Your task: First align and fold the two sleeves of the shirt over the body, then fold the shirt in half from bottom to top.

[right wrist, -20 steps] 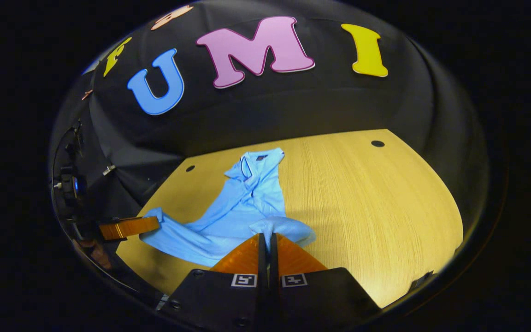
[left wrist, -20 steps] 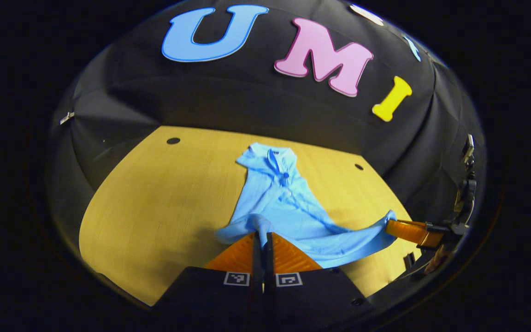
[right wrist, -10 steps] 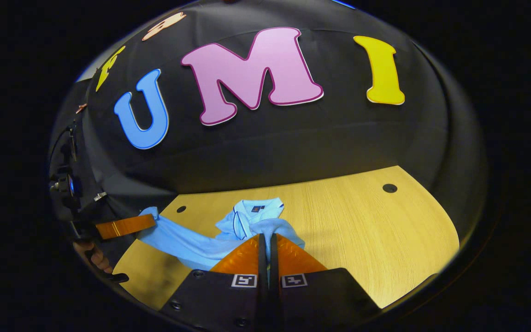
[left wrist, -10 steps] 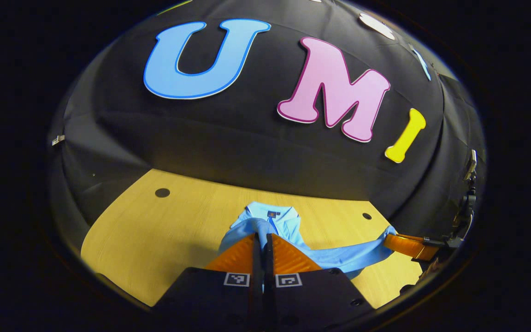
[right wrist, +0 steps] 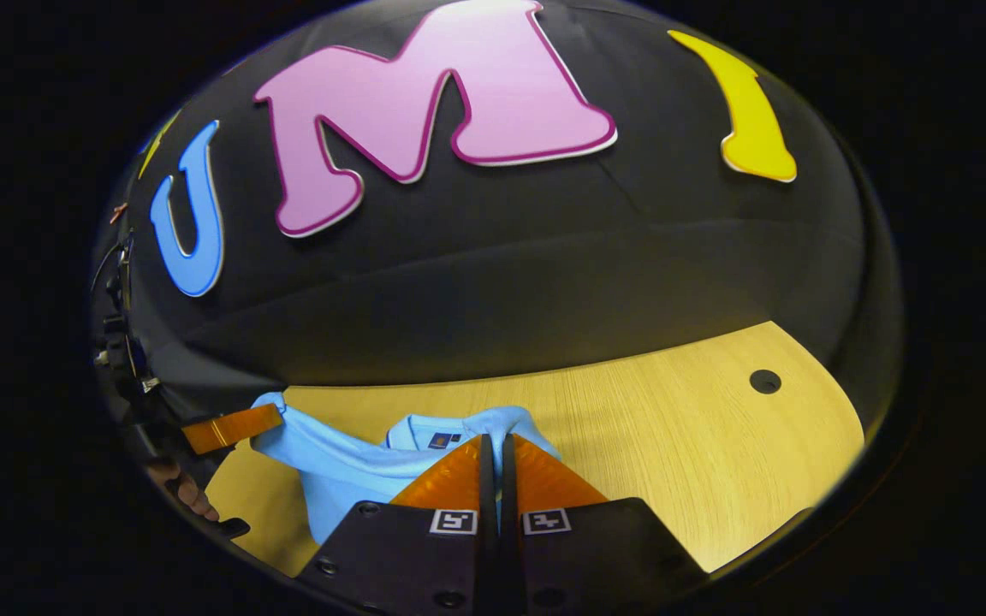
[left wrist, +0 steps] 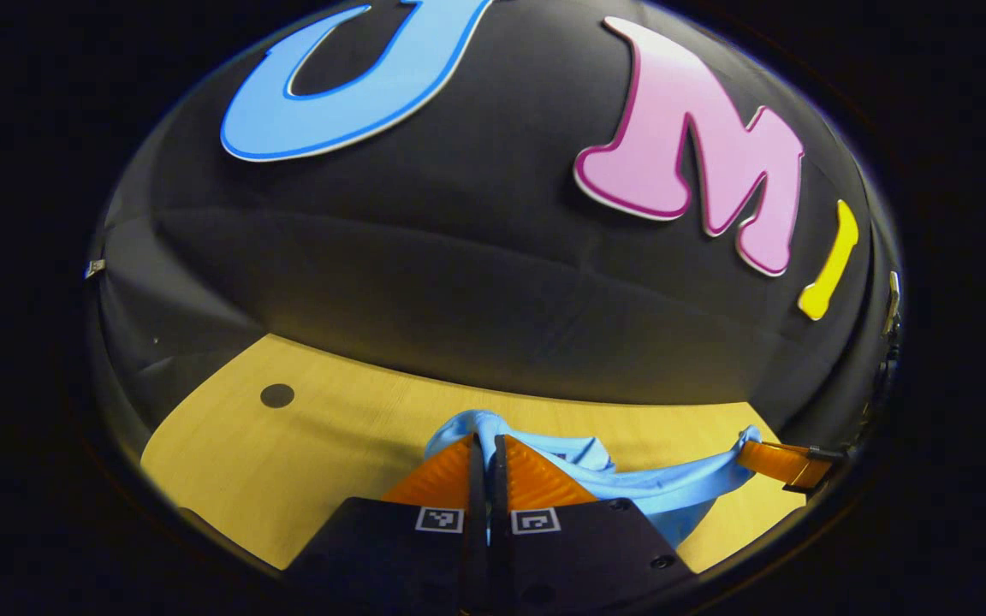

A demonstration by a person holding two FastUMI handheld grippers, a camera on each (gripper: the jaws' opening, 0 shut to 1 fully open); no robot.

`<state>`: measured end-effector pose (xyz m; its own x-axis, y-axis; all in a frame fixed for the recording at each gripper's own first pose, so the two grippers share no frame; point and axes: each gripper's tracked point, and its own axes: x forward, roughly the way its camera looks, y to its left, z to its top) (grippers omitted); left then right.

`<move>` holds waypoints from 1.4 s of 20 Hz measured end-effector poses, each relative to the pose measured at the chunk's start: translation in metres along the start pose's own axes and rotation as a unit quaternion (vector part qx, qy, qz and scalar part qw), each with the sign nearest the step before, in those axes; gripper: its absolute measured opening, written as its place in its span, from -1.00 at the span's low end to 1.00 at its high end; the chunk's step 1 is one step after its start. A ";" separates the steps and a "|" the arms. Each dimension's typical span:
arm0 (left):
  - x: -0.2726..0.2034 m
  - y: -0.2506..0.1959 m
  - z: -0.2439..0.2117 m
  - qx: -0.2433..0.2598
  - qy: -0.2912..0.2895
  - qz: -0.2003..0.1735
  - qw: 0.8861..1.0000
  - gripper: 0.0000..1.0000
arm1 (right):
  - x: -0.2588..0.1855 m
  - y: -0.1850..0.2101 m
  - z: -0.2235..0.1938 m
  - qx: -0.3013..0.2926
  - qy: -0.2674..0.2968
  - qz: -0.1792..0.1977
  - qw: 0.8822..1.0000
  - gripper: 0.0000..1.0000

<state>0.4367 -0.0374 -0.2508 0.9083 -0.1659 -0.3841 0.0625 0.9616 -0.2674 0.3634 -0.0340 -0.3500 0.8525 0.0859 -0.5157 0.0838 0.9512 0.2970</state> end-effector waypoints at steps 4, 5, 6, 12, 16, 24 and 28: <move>0.056 0.012 -0.014 -0.008 0.017 0.017 1.000 -0.88 | 0.060 -0.014 -0.012 0.018 0.024 -0.014 0.999 -0.90; 0.067 0.015 -0.019 -0.015 0.024 0.022 0.999 -0.89 | 0.072 -0.018 -0.017 0.019 0.030 -0.017 0.999 -0.90; 0.078 0.020 -0.027 -0.019 0.033 0.032 0.999 -0.88 | 0.083 -0.022 -0.023 0.015 0.037 -0.022 0.999 -0.92; 0.111 0.036 -0.065 0.016 0.080 0.058 0.995 -0.89 | 0.122 -0.035 -0.057 0.028 0.080 -0.042 0.995 -0.92; 0.117 0.035 -0.082 0.028 0.100 0.061 0.993 -0.88 | 0.132 -0.045 -0.079 0.030 0.105 -0.050 0.993 -0.91; 0.123 0.039 -0.107 0.033 0.136 0.059 0.988 -0.80 | 0.134 -0.048 -0.090 0.048 0.122 -0.069 0.989 -0.91; 0.120 0.044 -0.108 0.049 0.144 0.067 0.986 -0.30 | 0.132 -0.050 -0.092 0.029 0.124 -0.078 0.989 -0.80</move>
<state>0.5041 -0.0387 -0.4041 0.7563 -0.0770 -0.6496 0.0017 0.9933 -0.1159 0.4242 -0.0426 -0.5069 0.6741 0.0171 -0.7385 0.2394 0.9407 0.2404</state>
